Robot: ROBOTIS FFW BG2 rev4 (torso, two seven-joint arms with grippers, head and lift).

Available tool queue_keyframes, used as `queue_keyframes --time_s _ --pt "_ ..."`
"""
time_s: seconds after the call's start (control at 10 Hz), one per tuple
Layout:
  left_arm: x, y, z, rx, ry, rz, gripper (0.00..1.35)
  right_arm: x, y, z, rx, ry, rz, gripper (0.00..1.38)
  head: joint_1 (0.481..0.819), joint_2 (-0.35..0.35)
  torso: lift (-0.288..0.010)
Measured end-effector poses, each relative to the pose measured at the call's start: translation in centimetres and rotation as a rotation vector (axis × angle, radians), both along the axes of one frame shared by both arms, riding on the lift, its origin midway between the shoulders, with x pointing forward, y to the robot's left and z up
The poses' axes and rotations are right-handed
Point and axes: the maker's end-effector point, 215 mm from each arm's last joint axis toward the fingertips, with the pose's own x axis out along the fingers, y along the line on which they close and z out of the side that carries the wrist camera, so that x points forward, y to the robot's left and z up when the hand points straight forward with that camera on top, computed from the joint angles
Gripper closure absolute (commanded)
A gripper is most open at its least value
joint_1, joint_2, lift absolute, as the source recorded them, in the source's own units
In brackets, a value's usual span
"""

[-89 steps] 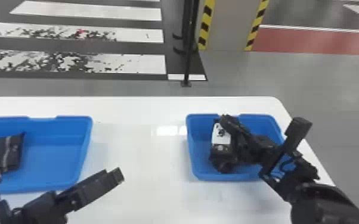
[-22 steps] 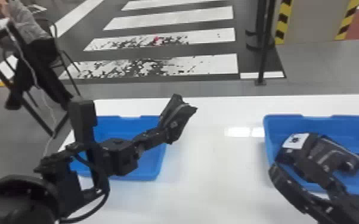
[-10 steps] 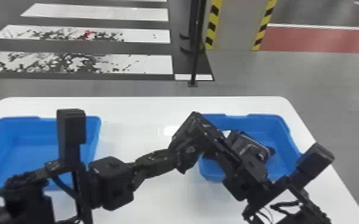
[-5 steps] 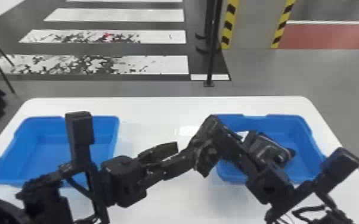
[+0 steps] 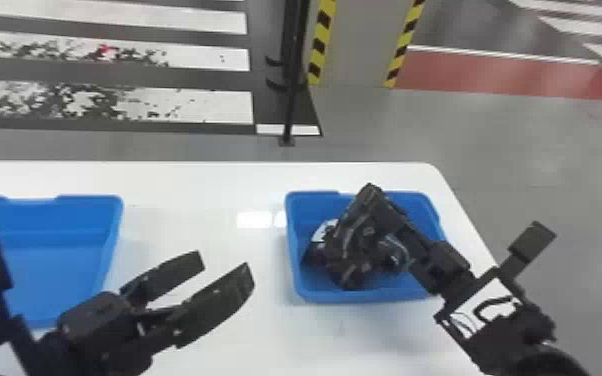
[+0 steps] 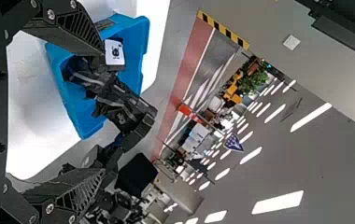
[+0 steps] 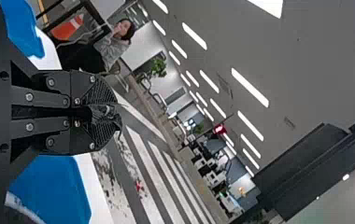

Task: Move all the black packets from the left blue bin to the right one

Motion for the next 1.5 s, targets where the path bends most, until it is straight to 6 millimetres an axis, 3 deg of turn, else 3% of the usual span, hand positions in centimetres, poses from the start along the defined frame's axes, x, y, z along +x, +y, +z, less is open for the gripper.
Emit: queue_keyframes --time_s 0.1,0.2,0.3,0.4,0.5,0.7,0.8,1.0,1.1,1.2,1.3,1.5 --pt "-0.1 0.6 0.4 -0.028 -0.008 0.017 0.16 1.2 -2.3 -1.9 -0.020 0.039 -0.030 1.27 0.695 -0.239 -0.154" --pt "-0.1 1.4 0.6 -0.043 -0.015 0.041 0.16 2.1 -4.3 -4.0 -0.050 0.084 -0.056 1.15 0.695 -0.253 -0.154" --pt "-0.1 2.3 0.6 -0.051 -0.021 0.069 0.16 2.7 -6.2 -5.8 -0.087 0.119 -0.082 0.62 0.695 -0.260 -0.154" --pt "0.2 3.3 1.0 -0.062 -0.039 0.103 0.16 3.1 -8.2 -6.7 -0.131 0.137 -0.113 0.18 0.695 -0.271 -0.154" --pt "0.6 4.7 1.7 -0.069 -0.071 0.147 0.16 3.2 -9.9 -6.8 -0.168 0.128 -0.150 0.05 0.695 -0.278 -0.154" --pt "1.3 8.4 2.8 -0.052 -0.149 0.256 0.16 2.1 -11.7 -4.2 -0.278 0.021 -0.250 0.16 0.695 -0.257 -0.154" --pt "1.5 10.4 2.5 -0.012 -0.172 0.310 0.16 0.2 -11.5 -2.1 -0.353 -0.042 -0.293 0.17 0.695 -0.248 -0.154" --pt "1.0 14.7 0.9 0.114 -0.193 0.418 0.16 -4.7 -9.2 1.6 -0.482 -0.142 -0.322 0.17 0.695 -0.172 -0.154" --pt "0.3 16.8 -0.1 0.186 -0.190 0.471 0.16 -7.0 -7.3 2.5 -0.515 -0.163 -0.319 0.17 0.695 -0.111 -0.154" --pt "-0.6 18.7 -1.4 0.261 -0.172 0.514 0.16 -8.9 -5.2 2.5 -0.509 -0.162 -0.304 0.17 0.695 -0.083 -0.154" --pt "-1.5 20.3 -2.1 0.335 -0.169 0.542 0.16 -10.3 -3.3 2.0 -0.492 -0.149 -0.279 0.17 0.695 -0.012 -0.154" --pt "-3.0 22.4 -3.5 0.450 -0.166 0.573 0.16 -12.5 -1.6 0.6 -0.508 -0.112 -0.244 0.17 0.695 0.073 -0.154"
